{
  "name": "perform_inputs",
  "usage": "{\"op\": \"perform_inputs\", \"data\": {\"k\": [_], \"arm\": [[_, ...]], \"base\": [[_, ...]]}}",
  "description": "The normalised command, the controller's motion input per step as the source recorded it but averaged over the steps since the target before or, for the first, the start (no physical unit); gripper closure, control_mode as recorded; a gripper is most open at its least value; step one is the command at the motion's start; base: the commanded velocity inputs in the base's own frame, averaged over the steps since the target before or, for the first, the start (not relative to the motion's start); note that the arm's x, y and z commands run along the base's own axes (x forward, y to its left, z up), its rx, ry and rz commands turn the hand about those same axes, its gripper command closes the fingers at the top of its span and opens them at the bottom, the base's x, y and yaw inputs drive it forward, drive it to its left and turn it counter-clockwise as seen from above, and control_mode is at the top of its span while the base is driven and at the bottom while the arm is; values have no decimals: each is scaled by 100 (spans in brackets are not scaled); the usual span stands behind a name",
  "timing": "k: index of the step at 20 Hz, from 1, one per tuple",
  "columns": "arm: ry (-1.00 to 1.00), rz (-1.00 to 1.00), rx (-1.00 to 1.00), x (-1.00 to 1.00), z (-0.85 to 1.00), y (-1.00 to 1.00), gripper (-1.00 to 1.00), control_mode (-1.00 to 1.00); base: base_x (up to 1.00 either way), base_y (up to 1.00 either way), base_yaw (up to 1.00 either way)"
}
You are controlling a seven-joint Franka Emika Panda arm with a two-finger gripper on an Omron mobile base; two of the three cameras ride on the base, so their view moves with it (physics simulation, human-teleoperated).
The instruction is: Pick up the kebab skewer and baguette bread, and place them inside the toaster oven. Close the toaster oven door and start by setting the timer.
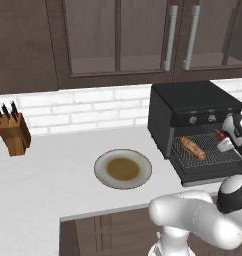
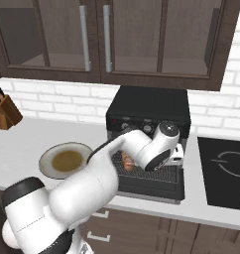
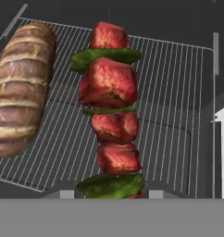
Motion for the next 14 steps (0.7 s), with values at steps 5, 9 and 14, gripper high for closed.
{"op": "perform_inputs", "data": {"k": [5, 9, 14], "arm": [[0, 0, 2, 32, -37, 0, 100, -100], [0, 0, 3, 36, -16, -12, 100, -100], [0, 0, 0, 18, -25, -22, 100, -100]], "base": [[0, 0, 0], [0, 0, 0], [0, 0, 0]]}}
